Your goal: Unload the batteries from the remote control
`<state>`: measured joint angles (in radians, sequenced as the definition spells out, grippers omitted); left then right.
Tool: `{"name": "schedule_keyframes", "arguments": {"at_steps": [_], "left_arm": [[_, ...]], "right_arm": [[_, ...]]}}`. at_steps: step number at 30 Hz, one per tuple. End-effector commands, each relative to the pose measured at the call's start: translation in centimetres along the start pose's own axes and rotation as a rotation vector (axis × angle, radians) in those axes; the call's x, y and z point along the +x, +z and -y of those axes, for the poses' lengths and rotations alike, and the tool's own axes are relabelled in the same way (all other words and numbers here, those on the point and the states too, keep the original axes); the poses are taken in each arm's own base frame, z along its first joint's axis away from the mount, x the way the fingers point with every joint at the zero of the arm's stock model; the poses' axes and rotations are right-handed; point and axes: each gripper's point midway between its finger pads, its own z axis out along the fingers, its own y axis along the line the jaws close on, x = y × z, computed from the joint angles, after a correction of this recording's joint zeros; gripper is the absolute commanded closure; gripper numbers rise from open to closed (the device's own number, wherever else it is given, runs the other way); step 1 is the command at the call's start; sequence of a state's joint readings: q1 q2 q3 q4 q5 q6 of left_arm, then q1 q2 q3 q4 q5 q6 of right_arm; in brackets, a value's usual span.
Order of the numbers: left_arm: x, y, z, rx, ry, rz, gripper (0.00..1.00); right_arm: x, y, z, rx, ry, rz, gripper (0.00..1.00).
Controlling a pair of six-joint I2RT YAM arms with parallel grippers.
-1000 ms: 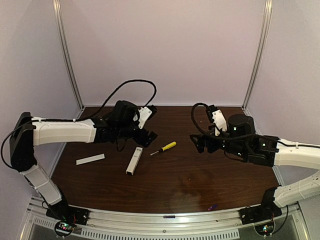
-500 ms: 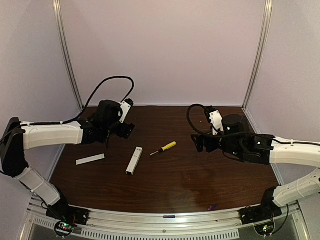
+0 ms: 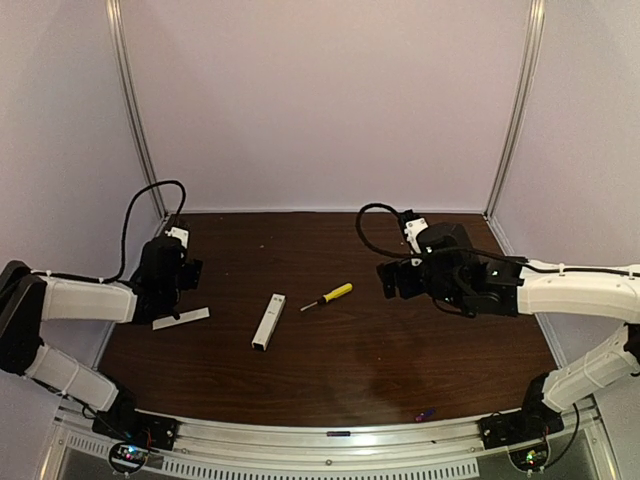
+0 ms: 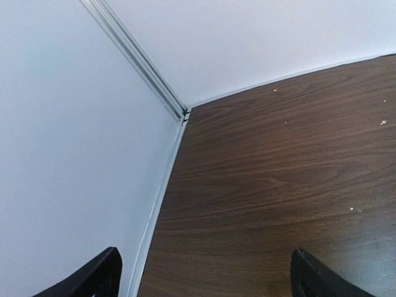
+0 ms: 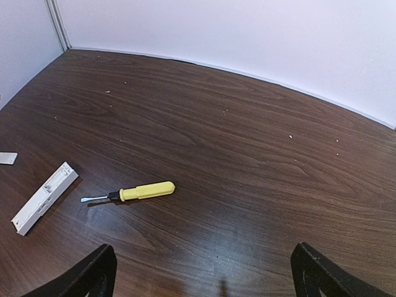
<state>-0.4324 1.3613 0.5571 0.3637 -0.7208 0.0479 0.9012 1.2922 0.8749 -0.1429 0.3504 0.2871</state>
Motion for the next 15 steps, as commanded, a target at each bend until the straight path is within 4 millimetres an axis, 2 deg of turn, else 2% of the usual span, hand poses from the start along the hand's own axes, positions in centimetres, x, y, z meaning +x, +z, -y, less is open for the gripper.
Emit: {"name": "schedule_keyframes", "arguments": {"at_steps": [1, 7, 10, 15], "left_arm": [[-1.1, 0.1, -2.5, -0.099, -0.048, 0.120, 0.03], [1.1, 1.0, -4.4, -0.083, -0.117, 0.170, 0.04], [1.2, 1.2, -5.0, -0.033, -0.168, 0.239, 0.06], [1.2, 2.3, -4.7, 0.018, -0.163, 0.251, 0.06]], "right_arm": [[0.2, 0.0, 1.9, 0.107, 0.039, -0.005, 0.00], [-0.6, -0.7, 2.2, 0.098, 0.065, 0.048, 0.00], [-0.4, -0.6, 1.9, 0.085, 0.044, 0.019, 0.00], [0.0, -0.5, 1.7, 0.079, 0.037, 0.002, 0.00]]}}
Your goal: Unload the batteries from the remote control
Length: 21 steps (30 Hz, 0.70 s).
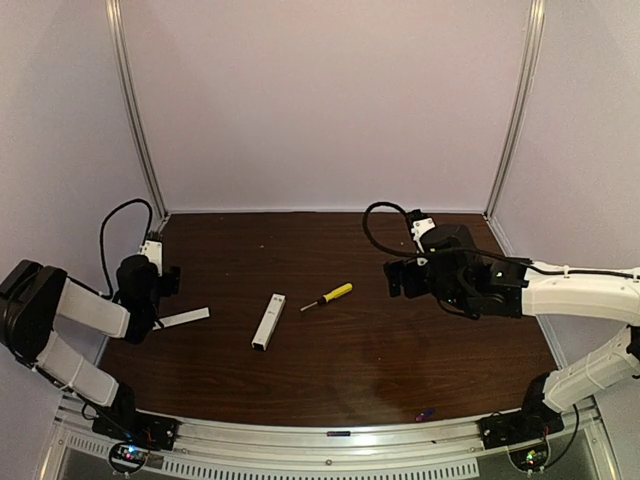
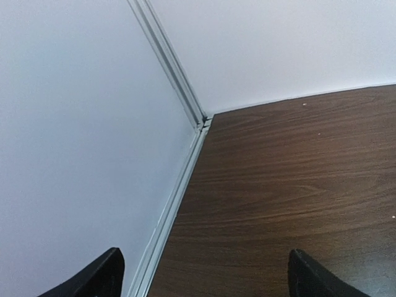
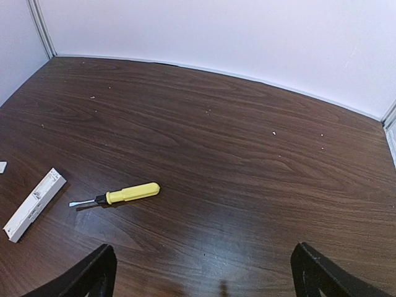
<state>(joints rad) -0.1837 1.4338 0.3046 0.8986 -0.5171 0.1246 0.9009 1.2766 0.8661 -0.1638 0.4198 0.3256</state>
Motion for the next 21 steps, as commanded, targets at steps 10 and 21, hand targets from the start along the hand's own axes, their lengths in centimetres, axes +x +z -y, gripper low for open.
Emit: {"name": "schedule_keyframes", "arguments": {"at_steps": [10, 21], "left_arm": [[-3.0, 0.2, 0.6, 0.154, -0.150, 0.217, 0.04], [-1.4, 1.3, 0.7, 0.226, -0.186, 0.166, 0.03]], "right_arm": [[-0.8, -0.8, 2.2, 0.078, -0.018, 0.084, 0.00], [-0.4, -1.4, 7.7, 0.261, -0.025, 0.251, 0.00]]}}
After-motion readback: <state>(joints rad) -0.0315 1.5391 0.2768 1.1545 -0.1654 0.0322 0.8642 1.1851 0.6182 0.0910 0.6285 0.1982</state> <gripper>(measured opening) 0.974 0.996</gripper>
